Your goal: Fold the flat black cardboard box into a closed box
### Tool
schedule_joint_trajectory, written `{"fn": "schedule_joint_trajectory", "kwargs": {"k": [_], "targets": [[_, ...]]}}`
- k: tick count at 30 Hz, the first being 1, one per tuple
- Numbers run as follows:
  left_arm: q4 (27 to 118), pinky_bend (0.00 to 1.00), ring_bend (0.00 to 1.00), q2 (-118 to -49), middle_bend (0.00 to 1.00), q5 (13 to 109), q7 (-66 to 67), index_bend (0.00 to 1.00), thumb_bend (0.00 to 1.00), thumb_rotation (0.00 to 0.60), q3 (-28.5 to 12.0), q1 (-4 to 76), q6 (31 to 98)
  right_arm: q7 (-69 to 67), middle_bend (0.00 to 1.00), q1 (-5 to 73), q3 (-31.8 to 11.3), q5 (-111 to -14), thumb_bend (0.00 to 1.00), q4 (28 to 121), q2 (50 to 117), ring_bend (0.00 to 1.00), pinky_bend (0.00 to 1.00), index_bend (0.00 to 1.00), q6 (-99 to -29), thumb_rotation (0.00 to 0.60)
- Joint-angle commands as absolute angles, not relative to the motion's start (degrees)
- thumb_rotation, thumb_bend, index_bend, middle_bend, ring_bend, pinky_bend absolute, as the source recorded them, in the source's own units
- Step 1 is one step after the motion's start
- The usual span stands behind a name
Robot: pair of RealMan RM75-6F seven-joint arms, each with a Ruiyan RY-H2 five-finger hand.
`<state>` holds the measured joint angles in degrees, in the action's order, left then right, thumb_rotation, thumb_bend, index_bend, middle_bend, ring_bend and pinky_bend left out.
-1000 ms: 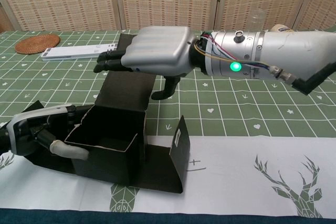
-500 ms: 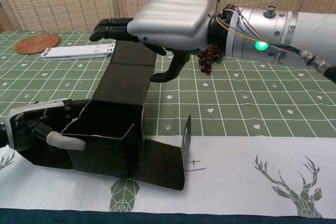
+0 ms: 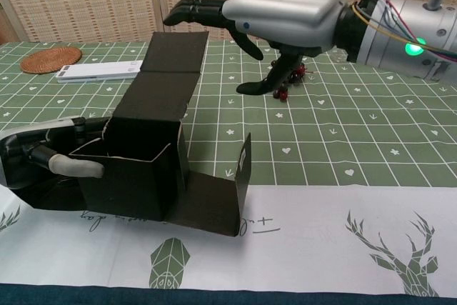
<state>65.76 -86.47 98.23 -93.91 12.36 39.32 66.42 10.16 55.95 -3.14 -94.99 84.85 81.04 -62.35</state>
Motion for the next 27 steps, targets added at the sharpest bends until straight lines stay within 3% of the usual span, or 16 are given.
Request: {"fn": "schedule_joint_trajectory", "kwargs": {"k": [1, 13, 19, 27], "targets": [[66.7, 0.9, 0.73, -85.0, 0.28, 97.7, -95.4, 0.23, 0.1, 0.6, 11.9, 39.5, 66.9, 8.7, 0.0, 54.5, -3.0, -95.2, 0.3, 85.1, 80.3, 0.66, 0.98, 0.0, -64.0, 0.6], [69.6, 0.9, 0.71, -76.5, 0.28, 97.3, -103.1, 0.22, 0.1, 0.6, 10.4, 40.8, 68.8, 5.3, 0.02, 46.3, 1.0, -100.7, 0.27, 84.4, 80.6, 0.66, 0.98, 0.0, -74.1, 0.6], [71.1, 0.9, 0.7, -74.2, 0.28, 97.4, -106.4, 0.22, 0.1, 0.6, 9.9, 41.5, 68.8, 8.5, 0.02, 44.0, 0.0, -102.1, 0.04, 80.0, 86.9, 0.65, 0.98, 0.0, -77.6, 0.6], [73.0, 0.9, 0.75, -72.4, 0.28, 98.5, -109.5, 0.22, 0.1, 0.6, 10.0, 42.2, 69.1, 11.0, 0.0, 44.0, -2.9, -104.2, 0.0, 72.1, 98.1, 0.6, 0.98, 0.0, -81.1, 0.6]]}}
